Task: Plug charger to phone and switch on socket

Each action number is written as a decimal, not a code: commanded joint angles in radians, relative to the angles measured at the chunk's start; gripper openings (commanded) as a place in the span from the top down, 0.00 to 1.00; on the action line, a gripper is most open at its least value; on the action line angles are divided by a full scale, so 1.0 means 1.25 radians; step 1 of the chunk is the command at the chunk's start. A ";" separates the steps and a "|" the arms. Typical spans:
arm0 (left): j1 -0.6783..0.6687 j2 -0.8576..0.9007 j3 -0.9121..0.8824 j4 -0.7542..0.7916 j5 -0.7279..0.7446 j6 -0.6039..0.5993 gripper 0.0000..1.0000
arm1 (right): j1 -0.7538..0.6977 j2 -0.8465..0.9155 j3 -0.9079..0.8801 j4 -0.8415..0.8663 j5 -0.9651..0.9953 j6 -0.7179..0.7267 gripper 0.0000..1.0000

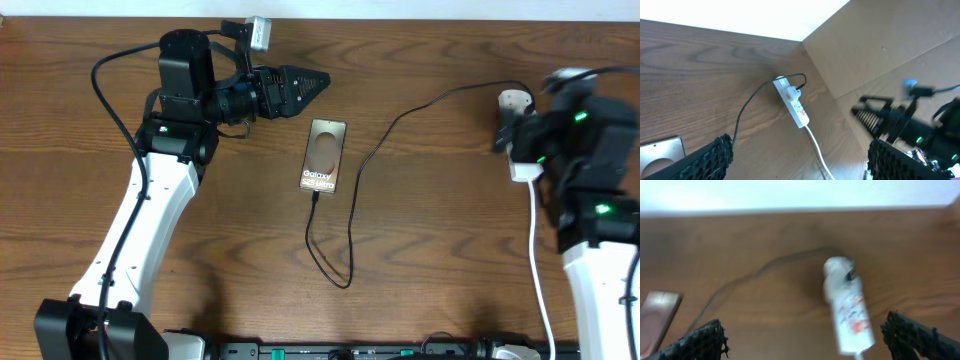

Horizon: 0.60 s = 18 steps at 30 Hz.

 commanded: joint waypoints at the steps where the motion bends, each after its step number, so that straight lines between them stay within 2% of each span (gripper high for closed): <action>1: 0.002 -0.012 0.009 0.002 -0.002 -0.004 0.13 | 0.047 -0.031 -0.105 -0.003 -0.001 -0.009 0.01; 6: 0.002 -0.012 0.009 0.002 -0.002 -0.004 0.13 | 0.090 -0.074 -0.298 0.040 -0.002 -0.005 0.01; 12: 0.002 -0.012 0.009 0.002 -0.002 -0.004 0.13 | 0.130 -0.110 -0.519 0.220 -0.039 0.000 0.01; 18: 0.002 -0.012 0.009 0.002 -0.002 -0.004 0.13 | 0.129 -0.158 -0.666 0.382 -0.092 0.000 0.01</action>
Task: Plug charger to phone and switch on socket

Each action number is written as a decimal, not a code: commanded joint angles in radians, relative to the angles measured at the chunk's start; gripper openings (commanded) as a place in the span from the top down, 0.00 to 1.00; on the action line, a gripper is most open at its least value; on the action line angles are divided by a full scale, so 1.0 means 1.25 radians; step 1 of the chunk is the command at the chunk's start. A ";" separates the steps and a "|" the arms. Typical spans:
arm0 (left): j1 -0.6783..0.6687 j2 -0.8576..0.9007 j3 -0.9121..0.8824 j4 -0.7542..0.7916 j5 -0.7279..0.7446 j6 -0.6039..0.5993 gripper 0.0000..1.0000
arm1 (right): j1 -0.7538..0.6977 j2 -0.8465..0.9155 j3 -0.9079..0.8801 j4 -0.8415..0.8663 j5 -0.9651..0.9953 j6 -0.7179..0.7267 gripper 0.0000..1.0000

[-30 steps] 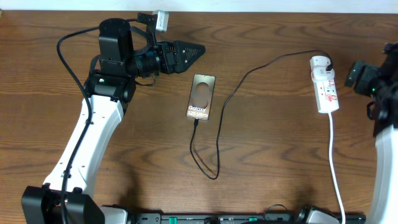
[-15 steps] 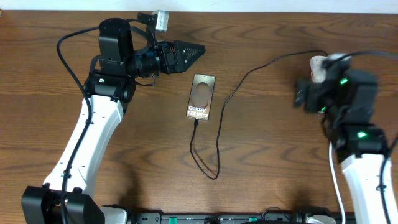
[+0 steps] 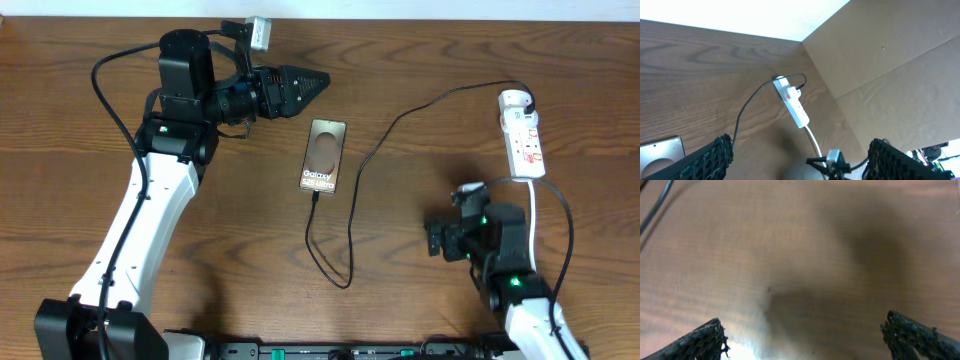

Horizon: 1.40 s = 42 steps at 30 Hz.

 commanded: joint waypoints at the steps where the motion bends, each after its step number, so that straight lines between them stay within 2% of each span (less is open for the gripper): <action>1: 0.002 -0.012 0.009 0.002 -0.002 -0.003 0.13 | 0.005 -0.033 -0.059 0.061 -0.034 -0.001 0.01; 4: 0.002 -0.012 0.009 0.002 -0.002 -0.003 0.13 | 0.005 -0.060 -0.098 0.103 -0.036 0.000 0.01; 12: 0.002 -0.012 0.009 0.002 -0.002 -0.003 0.13 | 0.005 -0.175 -0.192 0.105 -0.047 0.000 0.01; 18: 0.002 -0.012 0.009 0.002 -0.002 -0.003 0.13 | 0.005 -0.290 -0.193 0.010 -0.045 -0.001 0.01; 27: 0.002 -0.012 0.009 0.002 -0.002 -0.003 0.13 | 0.005 -0.400 -0.193 0.011 -0.045 -0.001 0.01; 42: 0.002 -0.012 0.009 0.002 -0.002 -0.003 0.13 | 0.005 -0.767 -0.193 0.019 -0.045 -0.001 0.01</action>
